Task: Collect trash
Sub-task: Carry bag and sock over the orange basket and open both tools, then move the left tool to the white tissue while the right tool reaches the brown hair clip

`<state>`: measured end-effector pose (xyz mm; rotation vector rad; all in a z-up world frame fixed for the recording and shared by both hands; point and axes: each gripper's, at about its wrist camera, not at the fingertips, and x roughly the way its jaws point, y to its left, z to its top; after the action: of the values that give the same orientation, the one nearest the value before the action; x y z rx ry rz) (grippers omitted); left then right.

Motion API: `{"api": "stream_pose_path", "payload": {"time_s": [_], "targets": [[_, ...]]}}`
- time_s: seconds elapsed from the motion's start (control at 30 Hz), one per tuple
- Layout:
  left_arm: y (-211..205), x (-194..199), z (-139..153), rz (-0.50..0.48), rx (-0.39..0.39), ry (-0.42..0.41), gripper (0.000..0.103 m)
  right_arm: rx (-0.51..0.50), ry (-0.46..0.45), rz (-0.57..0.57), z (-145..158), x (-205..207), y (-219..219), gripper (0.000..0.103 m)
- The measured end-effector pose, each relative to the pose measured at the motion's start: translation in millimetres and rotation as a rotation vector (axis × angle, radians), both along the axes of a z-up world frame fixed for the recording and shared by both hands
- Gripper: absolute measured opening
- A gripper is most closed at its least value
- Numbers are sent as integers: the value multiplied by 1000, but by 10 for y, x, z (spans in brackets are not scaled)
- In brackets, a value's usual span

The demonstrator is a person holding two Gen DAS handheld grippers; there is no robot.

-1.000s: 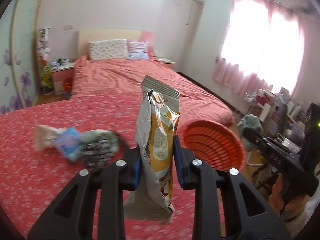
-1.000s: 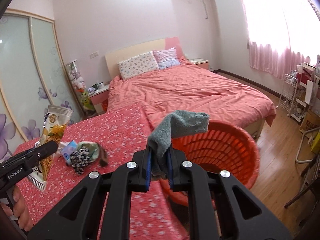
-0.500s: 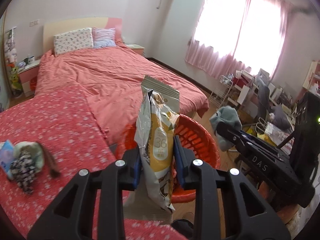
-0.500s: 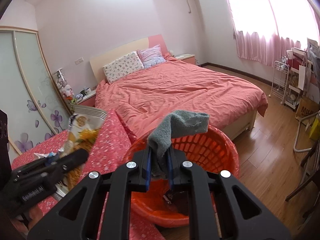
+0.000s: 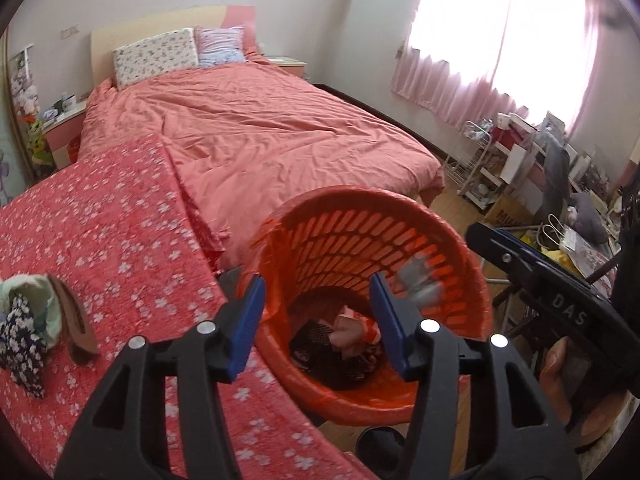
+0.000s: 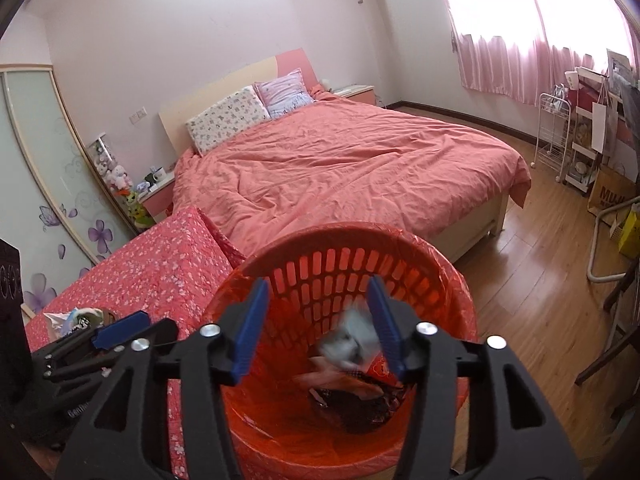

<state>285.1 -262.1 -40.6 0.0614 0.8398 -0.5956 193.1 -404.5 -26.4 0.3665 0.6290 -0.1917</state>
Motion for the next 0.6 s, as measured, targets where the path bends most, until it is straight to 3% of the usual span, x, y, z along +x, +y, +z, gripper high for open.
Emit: {"api": "stream_pose_path", "payload": {"time_s": [0.27,0.6], "targets": [[524,-108,114,74,31,-60,56,-53,-12,15,179,2,216,61],[1754,-232,220,274,89,-123,64,-108,5,169,242,105,1002,61]]}}
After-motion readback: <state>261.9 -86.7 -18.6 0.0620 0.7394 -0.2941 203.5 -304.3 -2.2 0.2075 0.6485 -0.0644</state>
